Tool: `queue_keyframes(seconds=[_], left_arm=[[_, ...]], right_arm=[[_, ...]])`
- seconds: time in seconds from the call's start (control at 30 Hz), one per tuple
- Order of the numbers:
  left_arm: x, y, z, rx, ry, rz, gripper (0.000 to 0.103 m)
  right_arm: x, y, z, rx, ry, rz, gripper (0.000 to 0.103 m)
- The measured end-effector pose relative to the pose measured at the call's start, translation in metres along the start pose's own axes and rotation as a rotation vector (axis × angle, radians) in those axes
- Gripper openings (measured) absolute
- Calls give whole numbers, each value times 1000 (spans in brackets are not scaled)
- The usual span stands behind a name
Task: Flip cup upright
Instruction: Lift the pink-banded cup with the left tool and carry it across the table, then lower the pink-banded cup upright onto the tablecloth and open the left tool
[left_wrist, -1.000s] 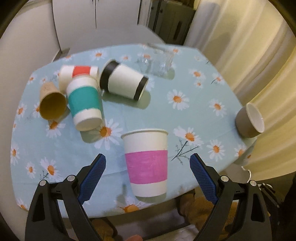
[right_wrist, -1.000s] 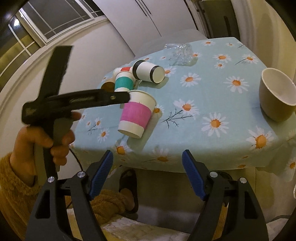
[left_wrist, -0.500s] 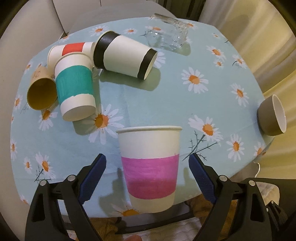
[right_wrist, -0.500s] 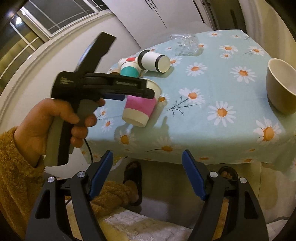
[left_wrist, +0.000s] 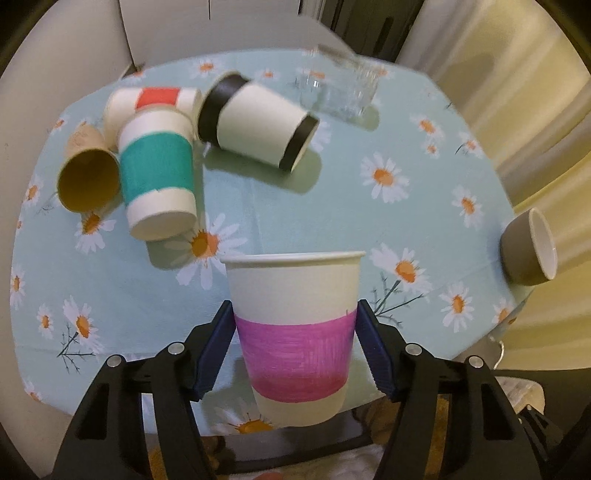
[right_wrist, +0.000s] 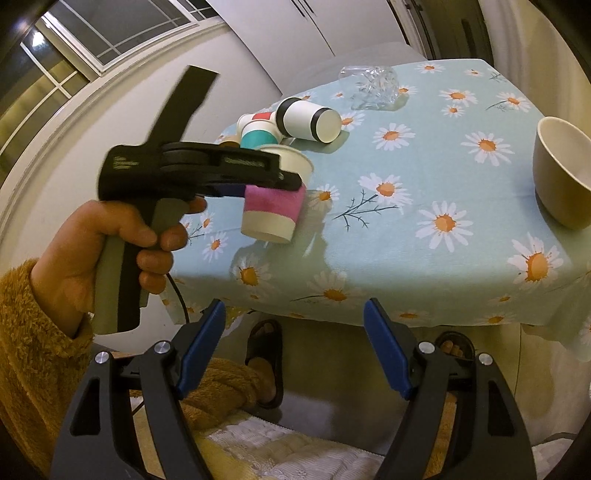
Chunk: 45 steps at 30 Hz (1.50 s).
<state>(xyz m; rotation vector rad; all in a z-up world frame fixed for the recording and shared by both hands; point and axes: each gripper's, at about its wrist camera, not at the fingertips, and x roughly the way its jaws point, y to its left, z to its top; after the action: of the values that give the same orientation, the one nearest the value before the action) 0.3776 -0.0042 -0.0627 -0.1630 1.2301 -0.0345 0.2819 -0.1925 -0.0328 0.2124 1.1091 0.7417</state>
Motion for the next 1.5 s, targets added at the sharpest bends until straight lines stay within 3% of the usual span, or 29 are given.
queue_keyframes(seconds=[0.1,0.3,0.57,0.63,0.8,1.0,1.17,1.5], left_arm=[[-19,-1,-6,0,-83,-15,64],[-65,-7,-33,22,-353,-53,64],[-91,-18,-74,83,-671,-73,64],[-91,-20,-85,86,-738,-64,64],[-82,-35,-113,144,-935,46,64],[-57,-31,-126,79,-996,49,64],[-36,-30,-133,14,-1099,145,64],[10,-31,-142,-6,-1126,244,64]], right_arm=[[1,-1,1,3,0,-5,76],[-3,-3,0,11,-21,-2,76],[-5,-1,-1,8,-29,-6,76],[-5,-3,-1,18,-31,-11,76],[-10,-8,2,26,-53,-34,76],[-16,-22,7,64,-76,-52,76],[-14,-24,10,57,-69,-63,76],[-7,-26,12,54,-44,-85,76]])
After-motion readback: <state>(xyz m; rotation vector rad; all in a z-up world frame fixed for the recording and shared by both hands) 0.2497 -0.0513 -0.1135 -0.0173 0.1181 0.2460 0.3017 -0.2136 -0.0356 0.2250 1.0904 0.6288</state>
